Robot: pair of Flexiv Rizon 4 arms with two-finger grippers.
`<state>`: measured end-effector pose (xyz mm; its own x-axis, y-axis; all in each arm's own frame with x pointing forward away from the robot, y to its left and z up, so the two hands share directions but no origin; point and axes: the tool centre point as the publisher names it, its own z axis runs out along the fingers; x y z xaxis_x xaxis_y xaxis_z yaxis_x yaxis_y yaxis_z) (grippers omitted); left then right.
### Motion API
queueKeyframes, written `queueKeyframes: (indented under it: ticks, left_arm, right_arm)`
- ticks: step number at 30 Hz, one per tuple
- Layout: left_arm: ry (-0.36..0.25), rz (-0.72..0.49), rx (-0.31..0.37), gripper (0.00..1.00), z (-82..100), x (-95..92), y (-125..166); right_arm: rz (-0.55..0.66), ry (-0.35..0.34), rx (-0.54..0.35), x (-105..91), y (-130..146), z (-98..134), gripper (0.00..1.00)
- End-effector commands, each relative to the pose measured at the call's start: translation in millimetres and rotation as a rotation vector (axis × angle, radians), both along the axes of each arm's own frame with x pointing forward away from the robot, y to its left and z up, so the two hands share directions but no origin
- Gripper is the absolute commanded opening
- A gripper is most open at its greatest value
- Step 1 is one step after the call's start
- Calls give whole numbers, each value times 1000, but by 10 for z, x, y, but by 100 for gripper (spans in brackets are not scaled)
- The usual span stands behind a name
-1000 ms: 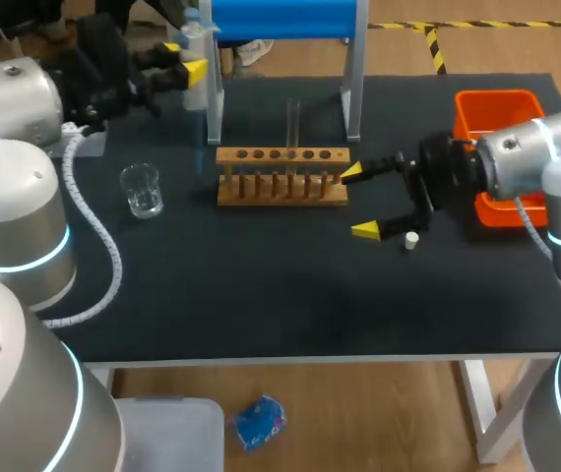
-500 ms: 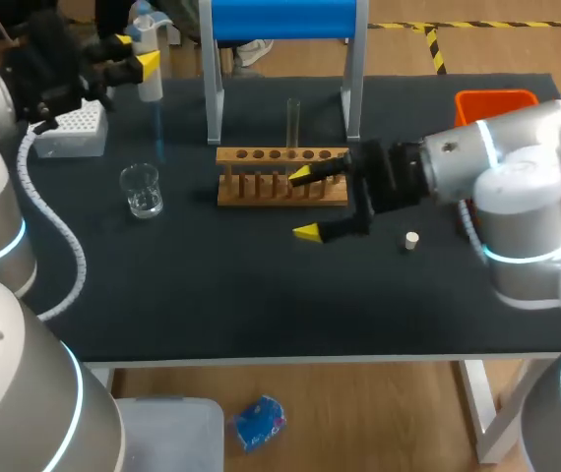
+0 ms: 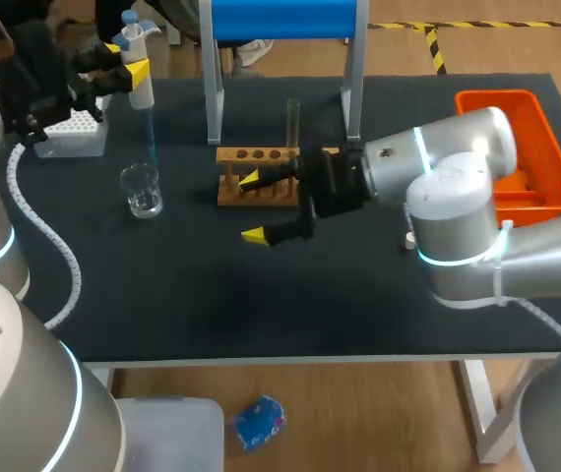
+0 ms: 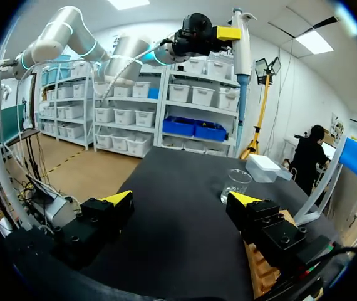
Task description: Invert the test tube, pick up the pipette, mount the tip to pipette, aspirate from beaker and dispense into the tube, eject the tip, return the pipette, and cap with the stopper.
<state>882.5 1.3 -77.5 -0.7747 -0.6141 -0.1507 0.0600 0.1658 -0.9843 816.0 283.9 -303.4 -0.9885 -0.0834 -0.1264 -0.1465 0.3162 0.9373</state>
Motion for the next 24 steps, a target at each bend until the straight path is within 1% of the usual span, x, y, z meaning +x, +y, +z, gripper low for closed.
queueKeyframes:
  ticks: [1, 7, 10, 14, 20, 24]
  left_arm:
    - [-1, -4, 0, 0, 1, -3, 15]
    - [-1, -4, 0, 0, 1, -3, 15]
    - [-1, -4, 0, 0, 1, -3, 15]
    - [-1, -4, 0, 0, 1, -3, 15]
    - [-1, -4, 0, 0, 1, -3, 15]
    - [-1, -4, 0, 0, 1, -3, 15]
  right_arm:
    - [-2, -1, 1, 10, 72, -37, 100]
    - [-2, -1, 1, 10, 72, -37, 100]
    - [-36, 20, 0, 33, 64, -96, 100]
    - [-62, 14, -31, 100, 205, -166, 100]
    - [-154, 41, -52, 224, 398, -265, 100]
    - [-178, 49, -57, 291, 557, -351, 100]
